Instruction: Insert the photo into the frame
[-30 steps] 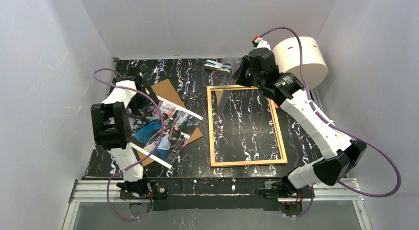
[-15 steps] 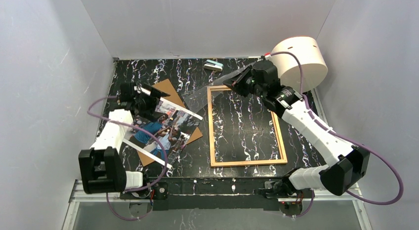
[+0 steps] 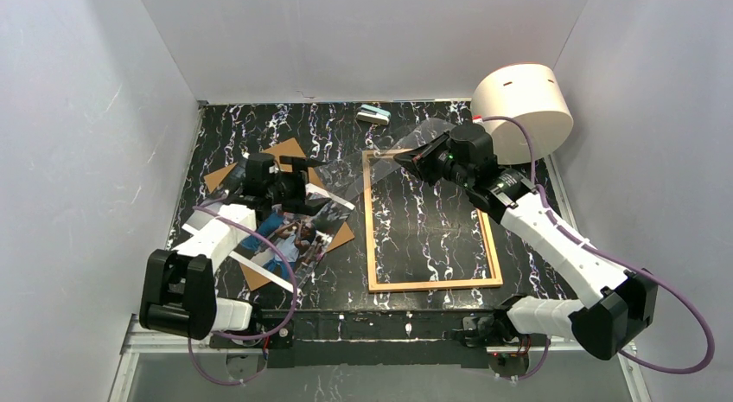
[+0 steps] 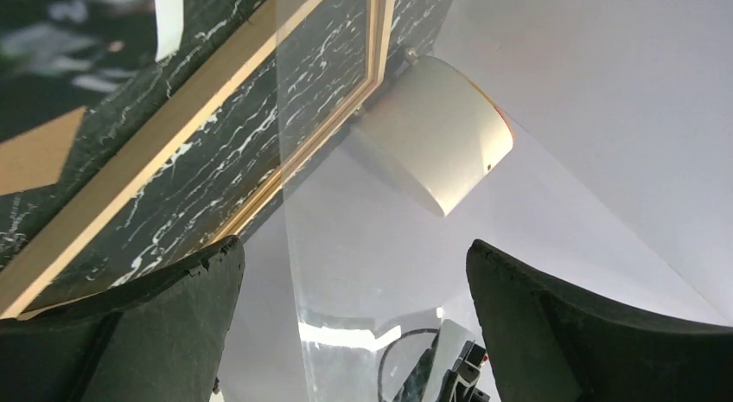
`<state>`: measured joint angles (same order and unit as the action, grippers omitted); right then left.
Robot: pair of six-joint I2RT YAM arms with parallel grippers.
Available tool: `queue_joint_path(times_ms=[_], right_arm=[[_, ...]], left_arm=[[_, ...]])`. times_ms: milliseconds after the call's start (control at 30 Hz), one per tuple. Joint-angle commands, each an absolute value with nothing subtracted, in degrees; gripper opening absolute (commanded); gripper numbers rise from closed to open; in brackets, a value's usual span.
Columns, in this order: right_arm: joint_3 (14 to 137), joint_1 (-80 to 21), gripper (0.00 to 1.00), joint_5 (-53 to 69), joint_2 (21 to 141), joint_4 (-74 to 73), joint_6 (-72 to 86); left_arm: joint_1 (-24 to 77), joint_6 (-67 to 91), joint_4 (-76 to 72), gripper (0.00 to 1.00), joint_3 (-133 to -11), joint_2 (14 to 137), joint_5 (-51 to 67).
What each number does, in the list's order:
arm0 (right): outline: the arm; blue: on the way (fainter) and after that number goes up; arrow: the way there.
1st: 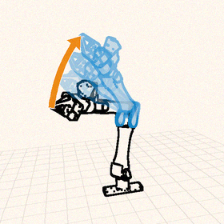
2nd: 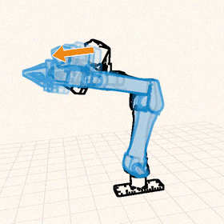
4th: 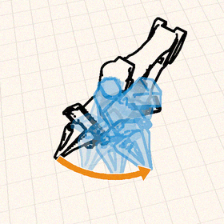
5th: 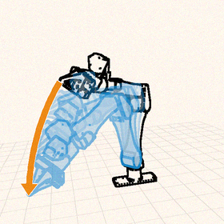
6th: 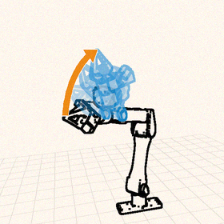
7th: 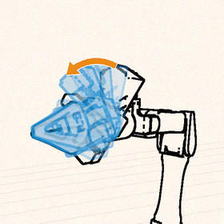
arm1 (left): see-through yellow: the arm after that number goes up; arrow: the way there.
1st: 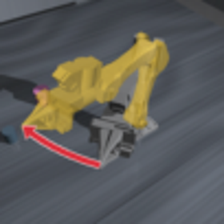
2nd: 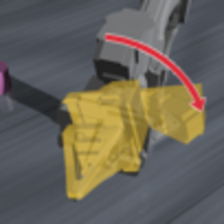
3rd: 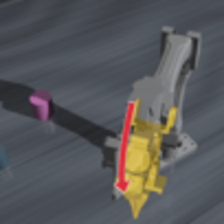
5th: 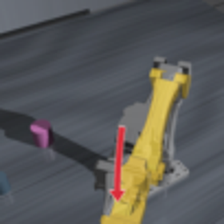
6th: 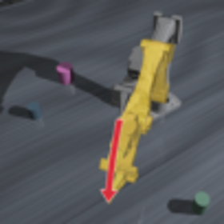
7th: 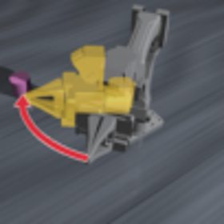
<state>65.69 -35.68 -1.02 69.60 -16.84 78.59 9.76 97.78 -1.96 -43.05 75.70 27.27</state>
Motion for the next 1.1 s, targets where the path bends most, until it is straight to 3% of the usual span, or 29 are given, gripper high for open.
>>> queue_joint_path(times_ms=[0,200,300,567,967,1000,1067], right_arm=[[64.22,-35.68,0.01,-0.46,67.21,-13.86,82.43],[63.82,-35.68,0.01,-0.4,67.03,-13.52,83.05],[63.81,-35.68,0.01,-0.35,66.89,-13.43,83.06],[62.8,-35.73,0.01,2.3,66.79,-11.05,84.07],[61.51,-35.68,0.01,2.0,63.83,-12.83,84.6],[61.26,-35.68,0.03,1.76,63.4,-13.61,84.62],[60.59,-35.71,0.15,1.25,62.38,-15.71,85.13]], left_arm=[[13.32,106.75,-9.46,0.97,-40.9,75.57,22.63],[14.43,108.19,-4.97,0.98,-41.01,72.62,18.51],[15.31,111.76,-7.49,0.93,-39.42,73.36,18.13],[18.74,119.84,-10.8,0.66,-37.73,73.13,13.24],[19.34,121.53,-16.2,0.08,-38.22,76.52,9.28],[19.34,121.02,-16.25,0.01,-38.76,77.08,9.36],[19.34,119.9,-16.24,0.0,-40.01,77.85,9.44]])
